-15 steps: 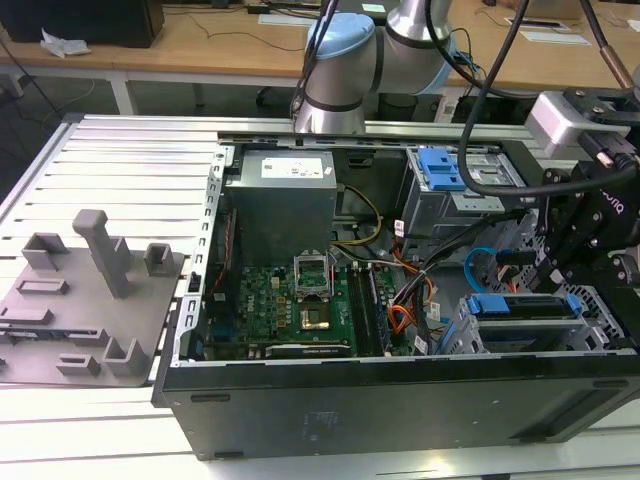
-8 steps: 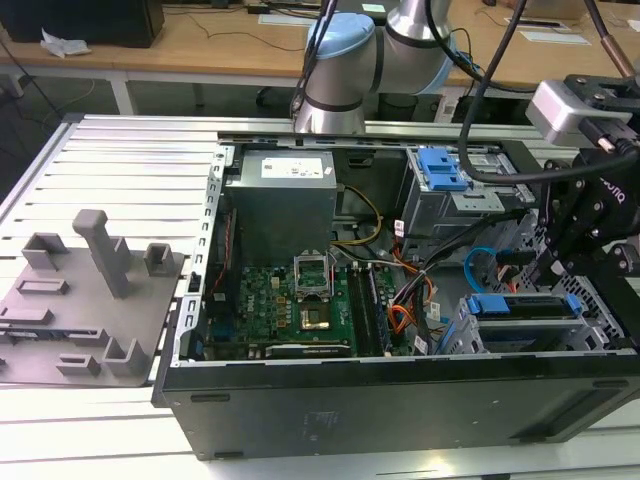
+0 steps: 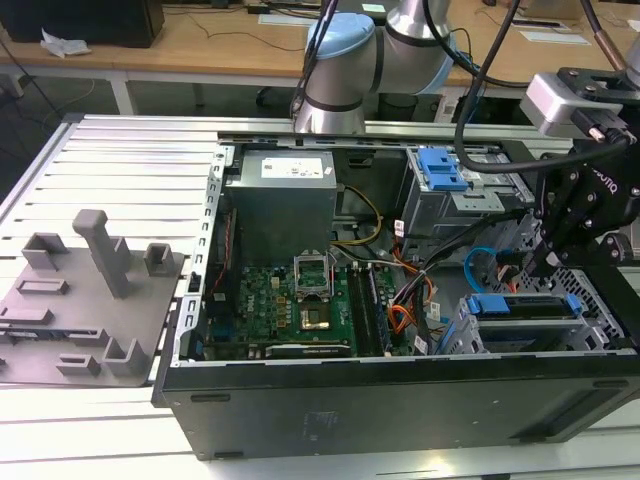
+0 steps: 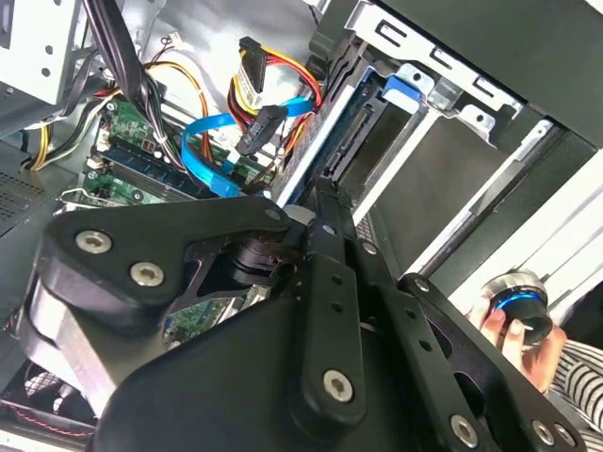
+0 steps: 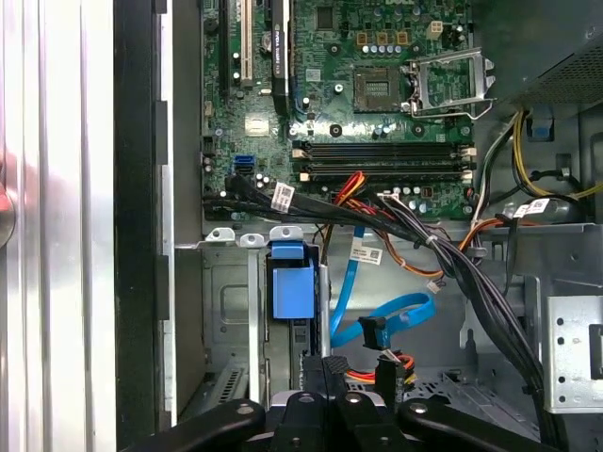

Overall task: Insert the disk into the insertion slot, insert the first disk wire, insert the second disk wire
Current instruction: 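Insert the first disk wire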

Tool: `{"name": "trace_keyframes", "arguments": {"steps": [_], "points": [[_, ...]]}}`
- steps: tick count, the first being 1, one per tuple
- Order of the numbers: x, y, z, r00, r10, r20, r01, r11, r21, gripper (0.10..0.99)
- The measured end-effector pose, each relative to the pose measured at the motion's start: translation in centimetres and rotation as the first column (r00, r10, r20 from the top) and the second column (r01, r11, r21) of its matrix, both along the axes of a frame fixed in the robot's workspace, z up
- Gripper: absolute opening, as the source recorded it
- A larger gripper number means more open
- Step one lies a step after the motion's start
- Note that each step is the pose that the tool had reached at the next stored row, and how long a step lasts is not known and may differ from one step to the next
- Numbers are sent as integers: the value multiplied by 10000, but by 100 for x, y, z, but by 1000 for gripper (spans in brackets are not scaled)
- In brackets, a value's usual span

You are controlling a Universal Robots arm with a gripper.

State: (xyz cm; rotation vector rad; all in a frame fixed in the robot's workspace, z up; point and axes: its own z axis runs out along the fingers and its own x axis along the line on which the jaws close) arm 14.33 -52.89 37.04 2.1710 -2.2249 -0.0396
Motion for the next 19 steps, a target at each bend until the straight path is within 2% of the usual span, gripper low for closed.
{"name": "trace_keyframes", "arguments": {"steps": [2,3,4,5,7,11,14,17,19], "points": [[0,1,0,10000,0,0,0,10000,0,114],[0,1,0,10000,0,0,0,10000,-1,294],[0,1,0,10000,0,0,0,10000,0,294],[0,1,0,10000,0,0,0,10000,0,361],[0,13,0,10000,-1,0,1,10000,0,361],[0,108,0,10000,0,0,0,10000,-3,361],[0,252,0,10000,0,0,0,10000,-14,361],[0,355,0,10000,-1,0,1,10000,-15,361],[0,355,0,10000,-1,0,1,10000,-15,361]]}}
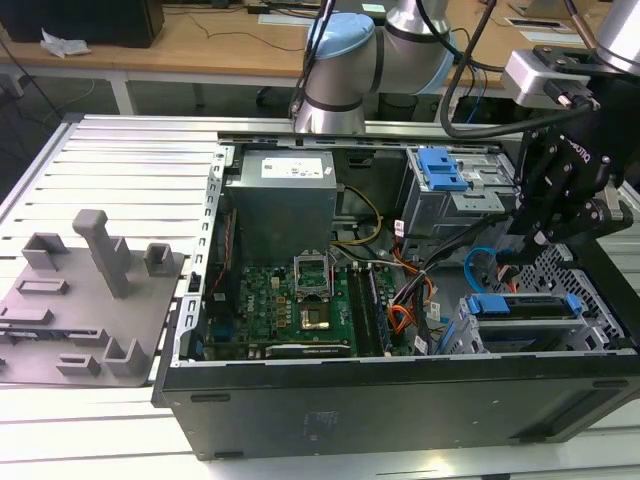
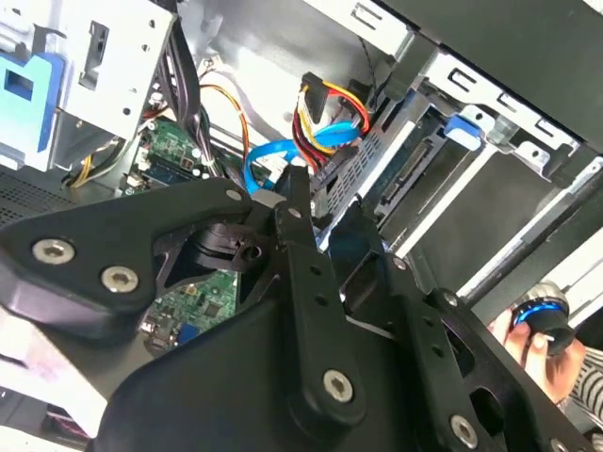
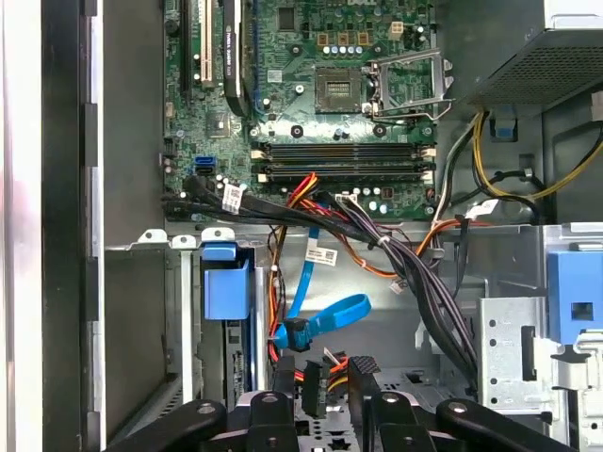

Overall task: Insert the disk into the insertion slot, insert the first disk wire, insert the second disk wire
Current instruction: 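Insert the first disk wire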

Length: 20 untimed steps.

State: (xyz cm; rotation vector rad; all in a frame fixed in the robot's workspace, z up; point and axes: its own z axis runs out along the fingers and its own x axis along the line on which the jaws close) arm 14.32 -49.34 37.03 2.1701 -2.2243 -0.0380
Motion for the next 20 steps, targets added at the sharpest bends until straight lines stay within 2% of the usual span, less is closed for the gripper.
{"name": "trace_keyframes", "arguments": {"steps": [5,14,20], "points": [[0,2,-7,10000,0,0,0,10000,0,361],[0,2,-131,10000,1,0,-1,10000,-1,361],[0,2,-184,10000,1,0,-1,10000,-1,361]]}}
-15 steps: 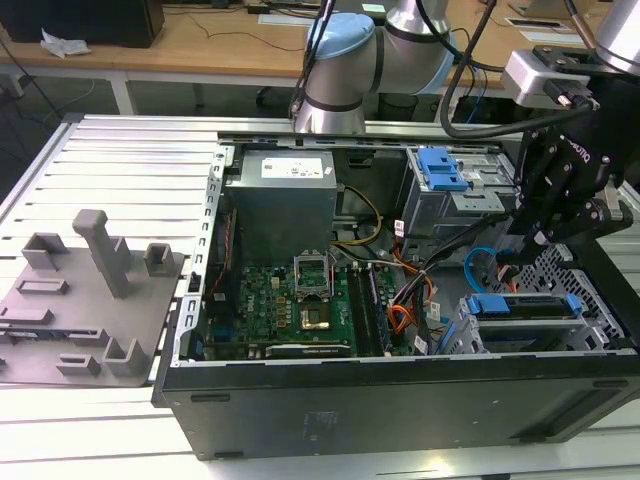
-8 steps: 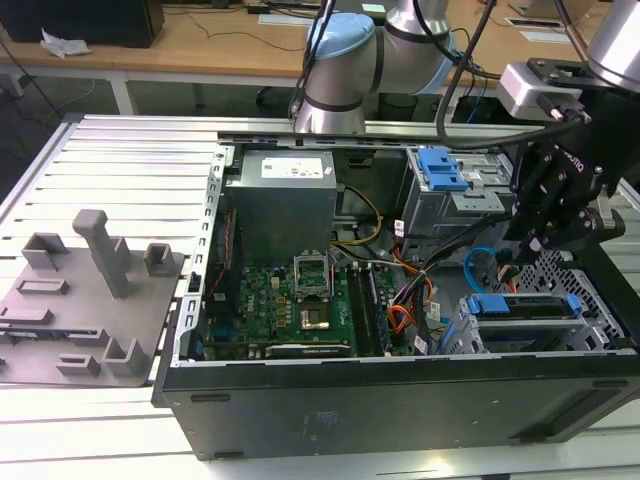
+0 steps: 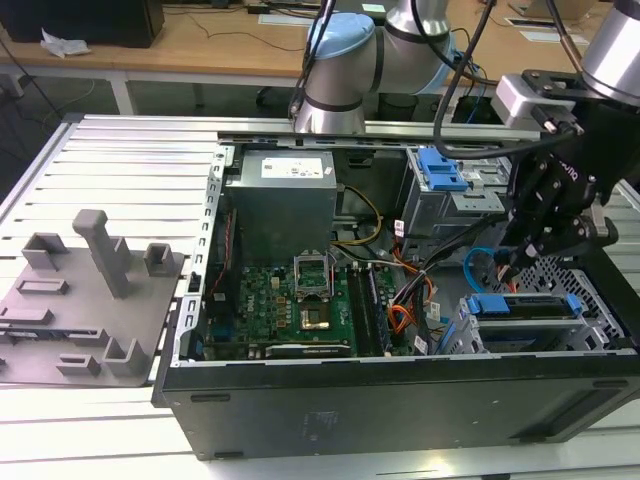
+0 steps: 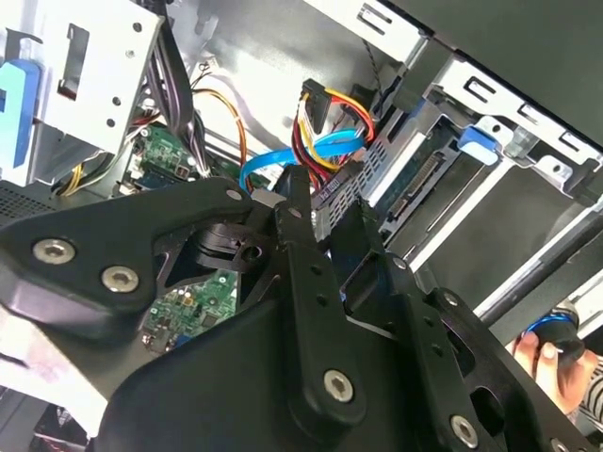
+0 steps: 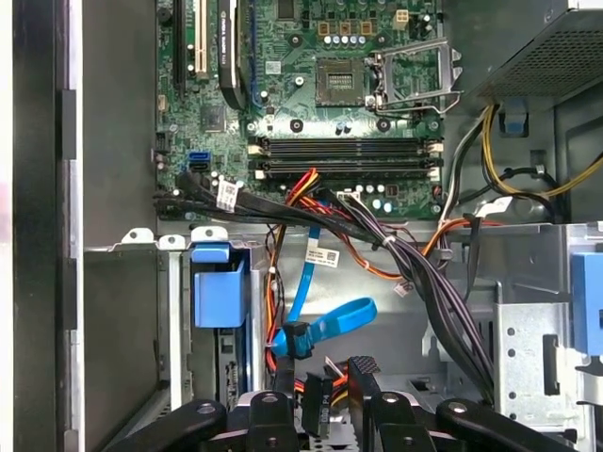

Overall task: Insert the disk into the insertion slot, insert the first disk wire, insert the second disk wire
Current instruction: 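Insert the first disk wire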

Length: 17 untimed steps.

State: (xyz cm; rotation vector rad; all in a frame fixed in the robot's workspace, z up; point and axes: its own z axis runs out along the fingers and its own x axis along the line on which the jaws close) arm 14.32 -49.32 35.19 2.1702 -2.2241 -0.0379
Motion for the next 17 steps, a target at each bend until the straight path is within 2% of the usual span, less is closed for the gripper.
{"name": "trace_keyframes", "arguments": {"steps": [5,7,8,15,17], "points": [[27,8,-9,10000,-2,0,2,10000,-18,361],[73,9,-6,10000,-48,0,48,9999,-90,361],[88,9,19,10000,-70,1,70,9999,-96,361],[100,9,27,10000,-73,-16,73,9999,-99,361],[100,9,27,10000,-74,-16,74,9999,-98,216]]}}
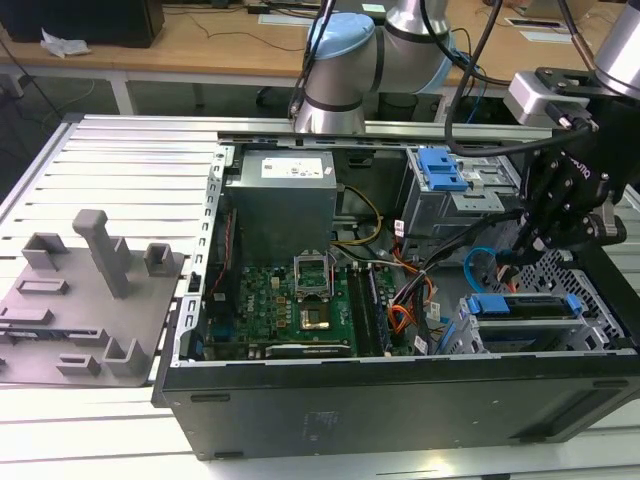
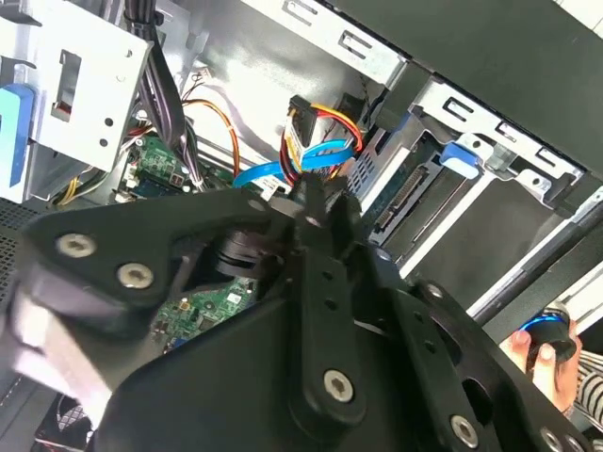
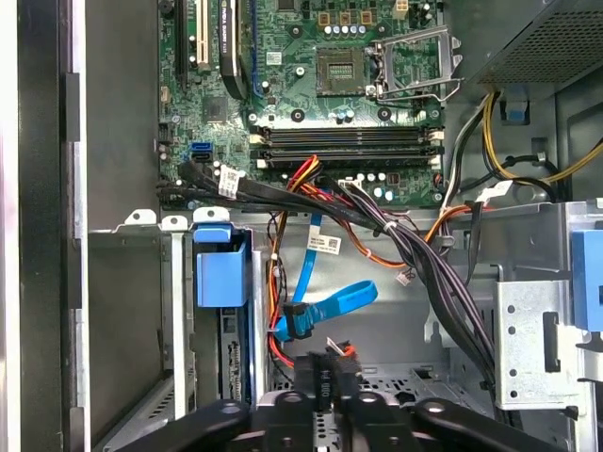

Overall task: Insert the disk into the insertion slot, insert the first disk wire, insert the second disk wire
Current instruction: 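Insert the first disk wire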

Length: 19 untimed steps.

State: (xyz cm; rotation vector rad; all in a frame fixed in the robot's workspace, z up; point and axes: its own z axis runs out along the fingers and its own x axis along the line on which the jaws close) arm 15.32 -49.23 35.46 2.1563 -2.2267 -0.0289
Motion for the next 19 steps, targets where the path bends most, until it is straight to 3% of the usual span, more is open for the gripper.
{"name": "trace_keyframes", "arguments": {"steps": [1,2,9,14,19], "points": [[0,0,0,10000,1,0,-1,10000,0,216],[1,0,0,10000,0,0,0,10000,0,157],[37,-6,0,10000,0,-2,0,10000,-1,157],[38,-114,-1,10000,1,-2,-1,10000,-1,157],[37,-260,-3,10000,0,-2,0,10000,-1,157]]}}
